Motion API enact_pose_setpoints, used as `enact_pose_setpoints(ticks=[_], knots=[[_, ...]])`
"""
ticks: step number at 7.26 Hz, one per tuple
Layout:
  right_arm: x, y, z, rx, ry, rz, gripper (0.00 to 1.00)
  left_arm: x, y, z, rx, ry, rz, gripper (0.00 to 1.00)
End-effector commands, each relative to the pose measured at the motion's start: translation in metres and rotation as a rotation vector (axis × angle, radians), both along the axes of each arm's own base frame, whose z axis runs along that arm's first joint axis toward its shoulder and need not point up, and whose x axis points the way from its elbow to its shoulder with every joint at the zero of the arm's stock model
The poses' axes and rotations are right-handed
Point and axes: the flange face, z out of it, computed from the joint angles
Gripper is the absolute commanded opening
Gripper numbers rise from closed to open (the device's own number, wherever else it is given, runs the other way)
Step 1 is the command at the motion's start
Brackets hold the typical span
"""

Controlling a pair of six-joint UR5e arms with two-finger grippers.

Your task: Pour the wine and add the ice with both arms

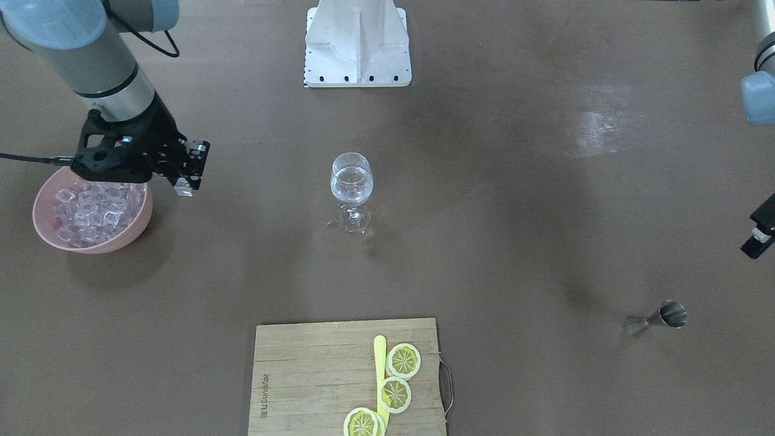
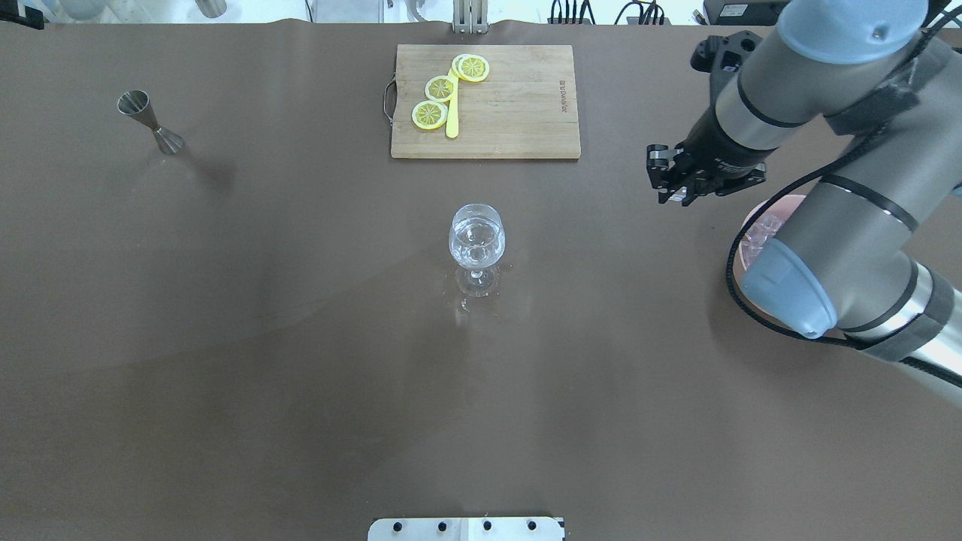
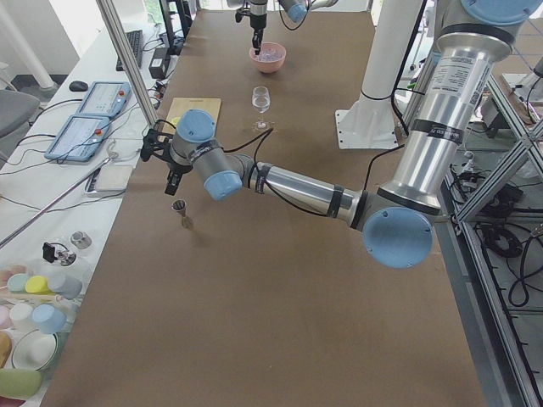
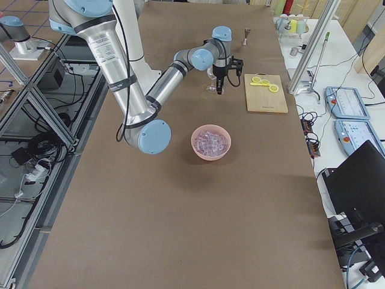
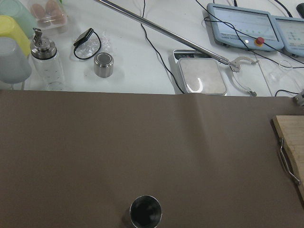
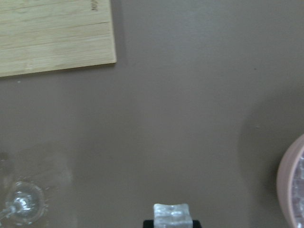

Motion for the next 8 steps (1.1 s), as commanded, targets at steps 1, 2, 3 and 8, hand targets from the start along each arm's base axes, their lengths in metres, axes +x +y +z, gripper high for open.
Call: enact_pose_setpoints(ticks=[1, 2, 3, 8], knots=[[-0.061, 0.035, -0.077, 0.100, -0.052, -0.058, 0.00, -0.039, 0.023, 0.025, -0.032, -0.005, -0.057, 0.99], [-0.080, 0.050, -0.095, 0.135, -0.068, -0.083, 0.00, -0.057, 0.034, 0.040, -0.057, -0.005, -0.080, 0.99], [-0.101, 0.063, -0.113, 0.172, -0.078, -0.101, 0.00, -0.067, 0.049, 0.058, -0.086, -0.009, -0.097, 0.99], [-0.159, 0.043, -0.148, 0.222, -0.111, -0.127, 0.00, -0.100, 0.084, 0.091, -0.143, -0.016, -0.155, 0.99]])
